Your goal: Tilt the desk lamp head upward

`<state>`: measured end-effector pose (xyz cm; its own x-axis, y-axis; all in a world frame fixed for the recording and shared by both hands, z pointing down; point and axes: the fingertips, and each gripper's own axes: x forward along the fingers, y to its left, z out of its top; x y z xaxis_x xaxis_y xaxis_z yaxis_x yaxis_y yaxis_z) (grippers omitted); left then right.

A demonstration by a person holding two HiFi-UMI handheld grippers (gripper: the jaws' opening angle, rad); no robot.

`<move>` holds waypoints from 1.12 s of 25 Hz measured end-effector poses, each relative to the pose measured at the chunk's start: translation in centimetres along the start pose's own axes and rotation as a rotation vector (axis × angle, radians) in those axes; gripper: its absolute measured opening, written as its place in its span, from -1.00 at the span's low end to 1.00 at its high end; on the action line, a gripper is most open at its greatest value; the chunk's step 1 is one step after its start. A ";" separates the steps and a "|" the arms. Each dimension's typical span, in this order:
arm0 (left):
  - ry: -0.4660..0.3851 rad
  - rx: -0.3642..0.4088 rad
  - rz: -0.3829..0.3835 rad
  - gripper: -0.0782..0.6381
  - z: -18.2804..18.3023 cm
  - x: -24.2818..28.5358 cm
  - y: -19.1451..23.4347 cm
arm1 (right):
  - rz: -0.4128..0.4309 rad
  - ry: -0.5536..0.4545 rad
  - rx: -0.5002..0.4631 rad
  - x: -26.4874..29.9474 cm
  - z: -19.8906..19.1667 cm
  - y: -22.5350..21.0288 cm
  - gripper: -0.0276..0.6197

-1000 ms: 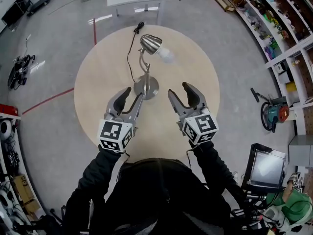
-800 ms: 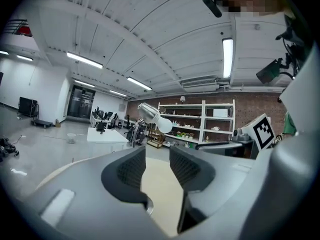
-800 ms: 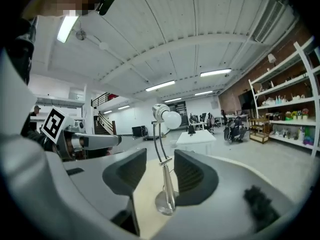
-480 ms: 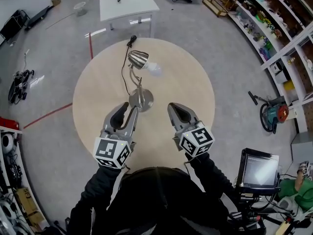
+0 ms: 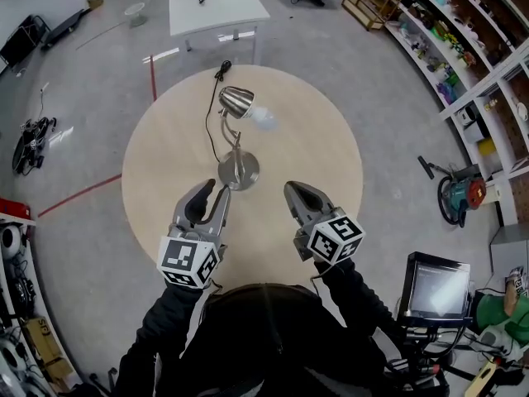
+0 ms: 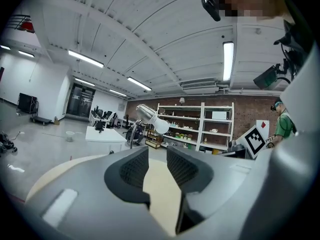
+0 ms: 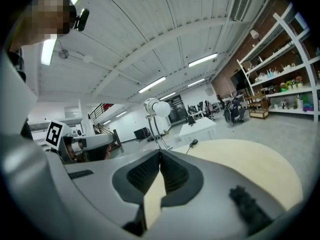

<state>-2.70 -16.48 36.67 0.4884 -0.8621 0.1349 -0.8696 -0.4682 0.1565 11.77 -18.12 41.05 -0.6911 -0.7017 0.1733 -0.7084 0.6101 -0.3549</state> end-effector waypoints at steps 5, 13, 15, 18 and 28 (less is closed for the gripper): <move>0.008 -0.006 0.004 -0.45 -0.9 -0.7 0.5 | -0.016 -0.011 -0.014 -0.1 -0.1 0.2 -0.90; 0.041 -0.041 0.003 -0.45 -1.5 0.4 0.5 | -0.010 -0.022 -0.074 0.1 1.2 0.6 -0.89; 0.048 -0.041 -0.006 -0.45 -1.8 0.5 0.3 | -0.011 -0.025 -0.085 0.0 1.2 0.7 -0.89; 0.054 -0.041 -0.018 -0.45 -2.1 0.7 0.0 | -0.008 -0.025 -0.102 0.1 1.4 1.0 -0.89; 0.066 -0.051 -0.025 -0.45 -2.5 0.8 0.0 | 0.017 -0.036 -0.122 0.3 1.8 2.1 -0.89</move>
<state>-2.15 -16.68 39.22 0.5147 -0.8351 0.1941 -0.8534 -0.4773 0.2097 10.40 -17.70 38.74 -0.6992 -0.7022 0.1341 -0.7102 0.6608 -0.2428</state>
